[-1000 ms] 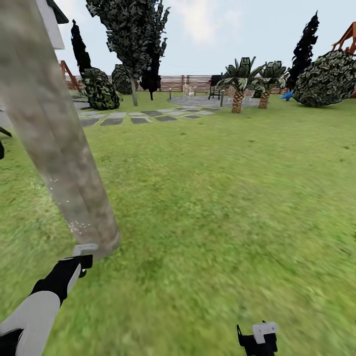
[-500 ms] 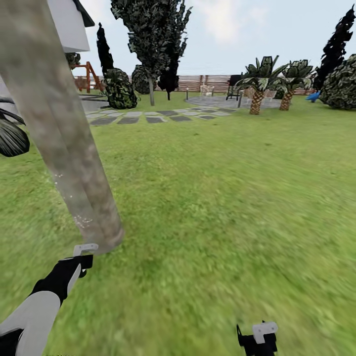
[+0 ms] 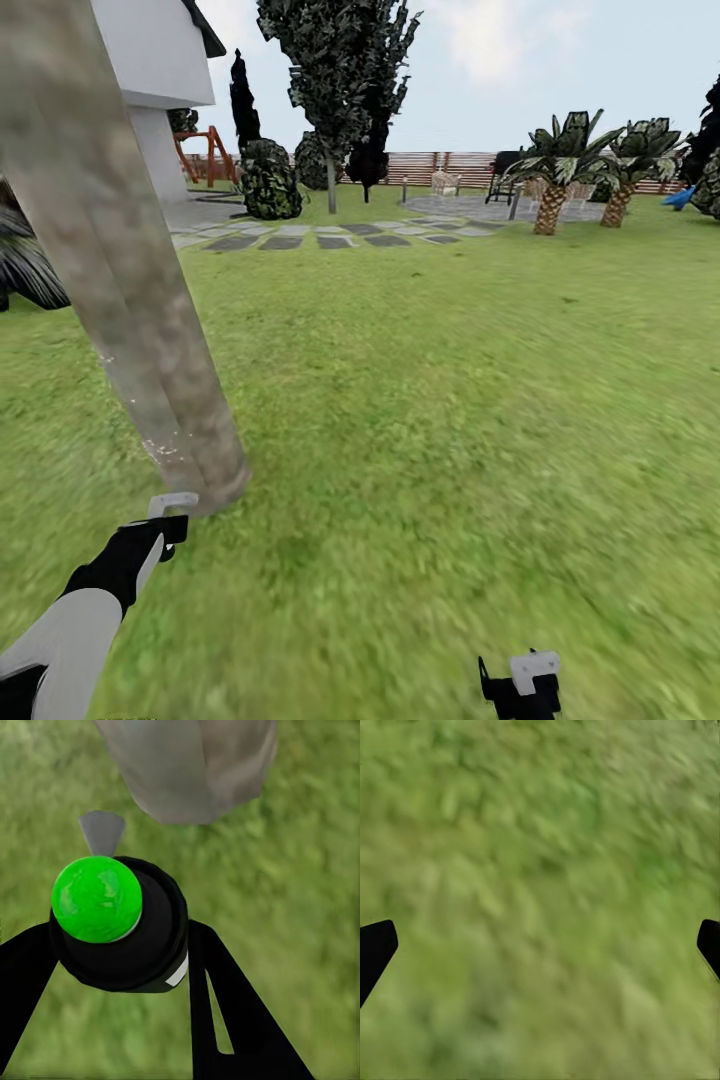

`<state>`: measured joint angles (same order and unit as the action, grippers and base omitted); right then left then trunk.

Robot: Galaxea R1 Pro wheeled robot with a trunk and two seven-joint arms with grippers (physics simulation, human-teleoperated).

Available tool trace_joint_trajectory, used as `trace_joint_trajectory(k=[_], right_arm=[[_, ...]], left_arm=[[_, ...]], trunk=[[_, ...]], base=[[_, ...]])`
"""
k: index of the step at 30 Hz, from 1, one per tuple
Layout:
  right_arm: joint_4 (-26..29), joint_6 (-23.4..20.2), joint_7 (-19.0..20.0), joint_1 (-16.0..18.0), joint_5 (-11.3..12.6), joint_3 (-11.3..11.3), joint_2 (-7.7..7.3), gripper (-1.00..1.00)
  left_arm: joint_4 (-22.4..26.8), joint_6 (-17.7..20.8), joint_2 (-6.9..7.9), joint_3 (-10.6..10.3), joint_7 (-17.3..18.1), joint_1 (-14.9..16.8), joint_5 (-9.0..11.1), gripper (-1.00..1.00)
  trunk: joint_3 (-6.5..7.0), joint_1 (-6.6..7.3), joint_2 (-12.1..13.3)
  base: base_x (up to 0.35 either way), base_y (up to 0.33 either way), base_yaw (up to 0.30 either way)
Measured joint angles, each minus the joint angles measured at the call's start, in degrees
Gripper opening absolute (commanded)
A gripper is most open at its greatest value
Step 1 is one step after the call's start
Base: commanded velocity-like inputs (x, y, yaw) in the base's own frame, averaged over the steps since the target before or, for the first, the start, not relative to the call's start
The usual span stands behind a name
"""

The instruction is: In the garden, pick up the pesticide atomizer on the floor and spray pesticide onto both trees until each tree trunk is fully covered.

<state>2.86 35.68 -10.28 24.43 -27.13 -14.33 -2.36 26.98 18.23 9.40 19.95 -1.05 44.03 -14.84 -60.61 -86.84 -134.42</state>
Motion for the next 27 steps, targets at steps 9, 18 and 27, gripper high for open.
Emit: trace_joint_trajectory(k=[9,18,27], right_arm=[[0.0,0.0,0.0,0.0,0.0,0.0,0.01,1.0],[0.0,0.0,0.0,0.0,0.0,0.0,-0.01,1.0],[0.0,0.0,0.0,0.0,0.1,0.0,-0.18,1.0]], left_arm=[[0.0,0.0,0.0,0.0,0.0,0.0,0.0,-1.0],[1.1,0.1,-0.18,-0.5,1.4,0.4,0.0,-1.0],[3.0,1.0,0.59,-3.2,9.7,4.5,-0.7,-1.0]], trunk=[[0.0,0.0,0.0],[0.0,0.0,0.0],[0.01,0.0,0.0]], base=[[0.223,-0.198,0.277],[0.06,-0.041,0.221],[0.0,0.0,0.004]])
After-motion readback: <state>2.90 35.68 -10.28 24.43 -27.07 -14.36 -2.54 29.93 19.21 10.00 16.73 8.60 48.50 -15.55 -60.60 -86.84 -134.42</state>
